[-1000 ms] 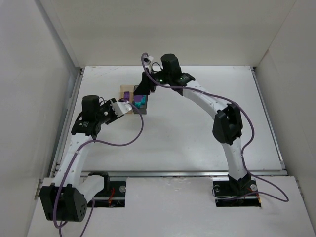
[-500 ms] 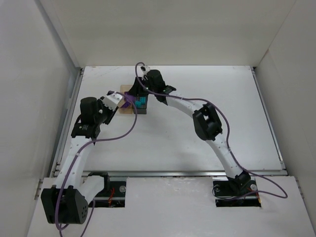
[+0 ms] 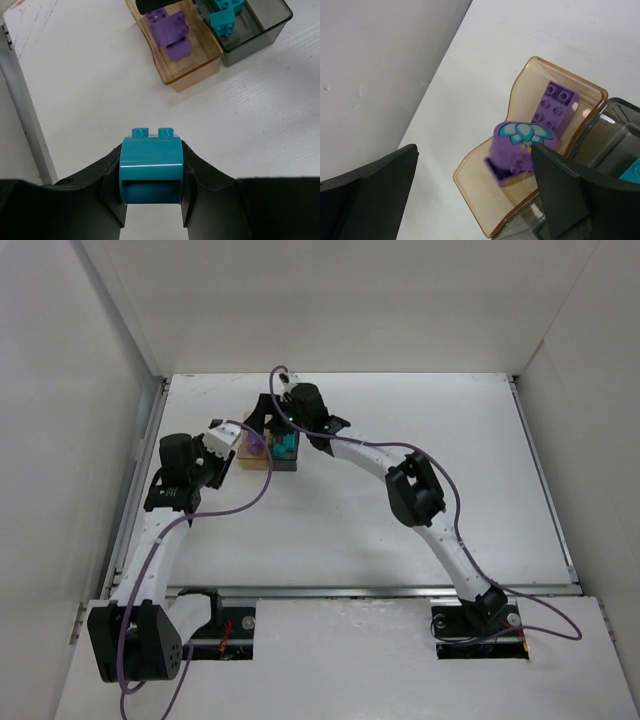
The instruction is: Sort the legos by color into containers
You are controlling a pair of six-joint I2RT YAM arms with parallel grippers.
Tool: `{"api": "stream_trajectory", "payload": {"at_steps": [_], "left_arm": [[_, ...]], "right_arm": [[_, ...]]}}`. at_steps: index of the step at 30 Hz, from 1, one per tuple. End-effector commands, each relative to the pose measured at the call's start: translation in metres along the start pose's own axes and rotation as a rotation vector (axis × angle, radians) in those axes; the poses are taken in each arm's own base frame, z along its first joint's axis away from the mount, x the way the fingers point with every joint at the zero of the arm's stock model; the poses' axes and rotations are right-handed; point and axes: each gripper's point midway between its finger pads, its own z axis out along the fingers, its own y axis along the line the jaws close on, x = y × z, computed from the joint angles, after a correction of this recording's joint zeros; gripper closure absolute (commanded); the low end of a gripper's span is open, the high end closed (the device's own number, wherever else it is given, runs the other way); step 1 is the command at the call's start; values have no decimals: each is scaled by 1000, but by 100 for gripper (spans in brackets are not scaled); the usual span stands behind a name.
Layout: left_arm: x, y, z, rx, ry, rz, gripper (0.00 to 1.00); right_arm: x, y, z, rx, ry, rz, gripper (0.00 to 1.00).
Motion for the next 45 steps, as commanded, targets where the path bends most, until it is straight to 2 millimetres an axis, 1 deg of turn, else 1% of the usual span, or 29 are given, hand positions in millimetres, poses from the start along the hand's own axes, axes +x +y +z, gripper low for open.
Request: {"api": "stream_trajectory", "payload": {"at_steps": [1,3,5,6,7,10,11,12,13,14,15,16,17,19,20,21,23,24,25,26,27,28,29,30,32,33,35,38,45], "left_arm": [[-21,0,2,32,-78,-14,100],[-24,0,3,49,-88,-9,100],[-25,-5,8,85,-91,-13,100],[-29,-5,9,94,-98,-12,100],[-27,-7,11,108,-95,-27,100],[-44,-9,18,155,-132,-49,100],[-55,-9,23,186,-158,-54,100],[-61,-8,27,199,-169,-62,100],[-68,-11,31,215,-181,-65,100],[-75,-12,35,223,-192,-55,100],[-84,-20,46,257,-190,-43,100],[-90,-27,58,283,-190,-33,100],[-92,-26,58,280,-198,-30,100],[-92,-29,79,296,-177,-42,100],[-94,-33,85,309,-177,-37,100],[-88,-35,99,319,-156,-55,100],[-105,-39,111,327,-172,-59,100],[-108,-37,117,325,-178,-67,100],[-102,-44,130,340,-147,-92,100],[-117,-41,135,338,-172,-80,100],[-119,-40,142,339,-170,-81,100],[-108,-43,156,354,-132,-93,100],[-120,-41,161,349,-145,-83,100],[-120,-41,166,352,-136,-86,100],[-109,-49,182,380,-85,-98,92],[-117,-46,185,377,-93,-105,89],[-114,-53,191,397,-61,-120,83],[-103,-56,203,412,-21,-132,67],[-99,-80,195,474,9,-118,53]], "right_arm": [[-31,34,0,-98,-81,-58,0],[-39,42,-4,-115,-105,-81,0],[-64,59,-15,-158,-162,-113,0],[-68,63,-18,-165,-174,-131,0],[-81,76,-26,-180,-197,-152,0],[-114,71,-47,-162,-245,-166,0],[-134,82,-64,-170,-279,-188,0],[-149,76,-77,-153,-301,-188,0],[-149,62,-83,-115,-296,-190,0],[-167,74,-105,-116,-329,-223,0],[-164,45,-113,-54,-314,-213,0],[-180,53,-137,-49,-344,-246,0],[-183,45,-148,-20,-353,-239,0],[-192,21,-173,62,-376,-264,0],[-175,-1,-178,113,-343,-254,0],[-185,4,-197,127,-369,-287,0],[-184,-11,-215,174,-371,-293,0],[-171,-27,-220,209,-350,-275,0],[-174,-24,-231,215,-360,-288,0],[-174,-31,-238,241,-366,-291,0],[-165,-39,-240,264,-353,-280,0],[-167,-40,-247,272,-360,-292,0],[-165,-40,-249,273,-357,-291,0],[-162,-43,-249,279,-348,-296,0],[-162,-47,-253,290,-349,-304,0],[-162,-47,-253,290,-349,-304,0],[-163,-50,-258,300,-351,-312,0],[-166,-54,-260,310,-354,-321,0],[-176,-59,-262,307,-362,-332,0]]}}
